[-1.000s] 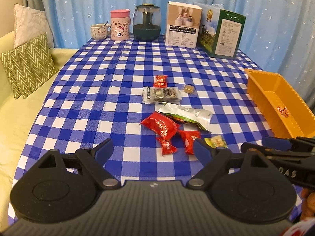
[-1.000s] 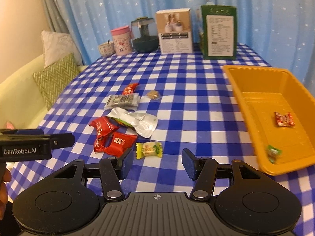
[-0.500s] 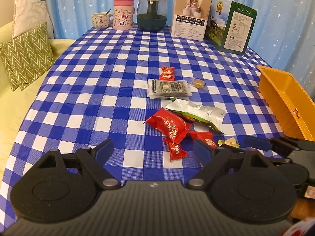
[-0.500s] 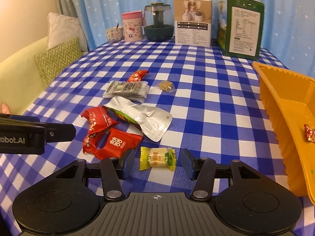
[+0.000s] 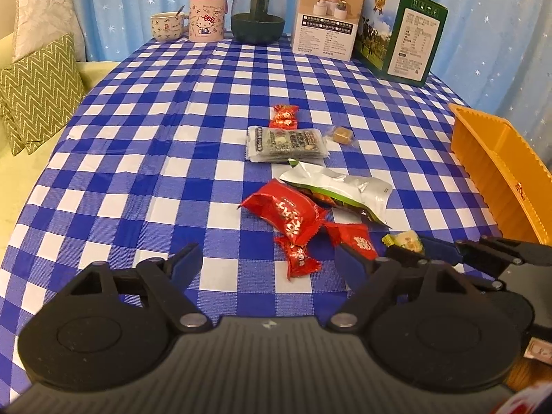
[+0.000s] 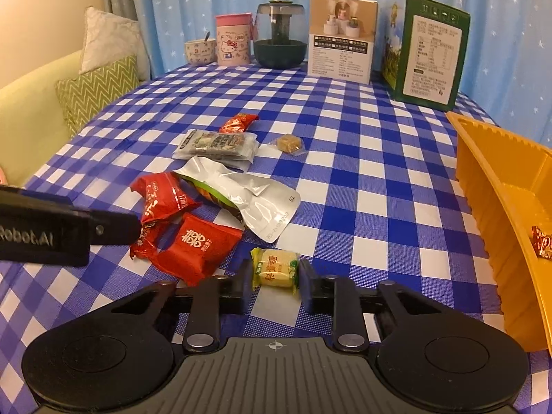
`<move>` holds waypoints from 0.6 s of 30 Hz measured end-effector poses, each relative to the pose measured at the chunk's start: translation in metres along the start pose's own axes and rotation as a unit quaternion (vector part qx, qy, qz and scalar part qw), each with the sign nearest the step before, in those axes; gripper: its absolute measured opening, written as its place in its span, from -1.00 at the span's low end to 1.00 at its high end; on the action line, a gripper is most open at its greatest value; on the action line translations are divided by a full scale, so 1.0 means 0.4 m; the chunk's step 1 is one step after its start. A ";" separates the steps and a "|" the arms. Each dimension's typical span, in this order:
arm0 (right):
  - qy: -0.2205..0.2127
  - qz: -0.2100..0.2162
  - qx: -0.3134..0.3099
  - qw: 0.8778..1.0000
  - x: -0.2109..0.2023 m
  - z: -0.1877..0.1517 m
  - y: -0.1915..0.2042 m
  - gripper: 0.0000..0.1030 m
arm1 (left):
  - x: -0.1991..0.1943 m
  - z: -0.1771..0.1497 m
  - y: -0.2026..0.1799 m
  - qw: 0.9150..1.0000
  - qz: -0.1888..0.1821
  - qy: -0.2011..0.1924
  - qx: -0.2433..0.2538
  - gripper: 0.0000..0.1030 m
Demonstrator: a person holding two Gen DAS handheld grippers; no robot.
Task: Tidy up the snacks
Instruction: 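Grasp the yellow-green candy with the right tool while the left tool grasps a small red candy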
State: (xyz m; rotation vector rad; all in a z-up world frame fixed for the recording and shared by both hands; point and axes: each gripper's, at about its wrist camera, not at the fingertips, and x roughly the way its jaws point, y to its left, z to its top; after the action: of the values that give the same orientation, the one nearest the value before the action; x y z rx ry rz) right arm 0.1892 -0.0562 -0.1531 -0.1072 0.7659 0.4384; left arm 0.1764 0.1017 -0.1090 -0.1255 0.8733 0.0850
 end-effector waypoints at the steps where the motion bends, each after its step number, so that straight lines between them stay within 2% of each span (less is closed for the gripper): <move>1: 0.001 0.000 0.001 1.000 0.000 0.002 -0.003 -0.53 | 0.002 -0.002 -0.002 1.000 -0.001 0.001 0.001 0.55; 6: 0.001 -0.001 0.022 1.000 -0.016 0.001 -0.022 -0.54 | 0.019 -0.007 -0.006 1.000 -0.010 0.006 0.002 0.49; 9: -0.003 -0.008 0.032 0.999 -0.034 -0.001 -0.039 -0.54 | 0.031 -0.008 -0.008 1.000 -0.011 0.009 0.003 0.29; 11: -0.004 -0.012 0.039 0.999 -0.044 -0.002 -0.050 -0.54 | 0.041 -0.008 -0.011 1.000 -0.011 0.010 0.001 0.06; 13: -0.005 -0.017 0.043 0.999 -0.051 -0.002 -0.059 -0.54 | 0.051 -0.008 -0.015 1.000 -0.013 0.011 0.002 -0.07; 18: -0.002 -0.025 0.048 0.999 -0.057 -0.001 -0.074 -0.54 | 0.068 -0.007 -0.024 1.000 -0.021 0.007 0.002 -0.20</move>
State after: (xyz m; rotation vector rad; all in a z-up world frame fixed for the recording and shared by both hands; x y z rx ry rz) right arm 0.1867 -0.0909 -0.1395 -0.0350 0.7770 0.3532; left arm 0.1929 0.0924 -0.1310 -0.1406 0.8839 0.0442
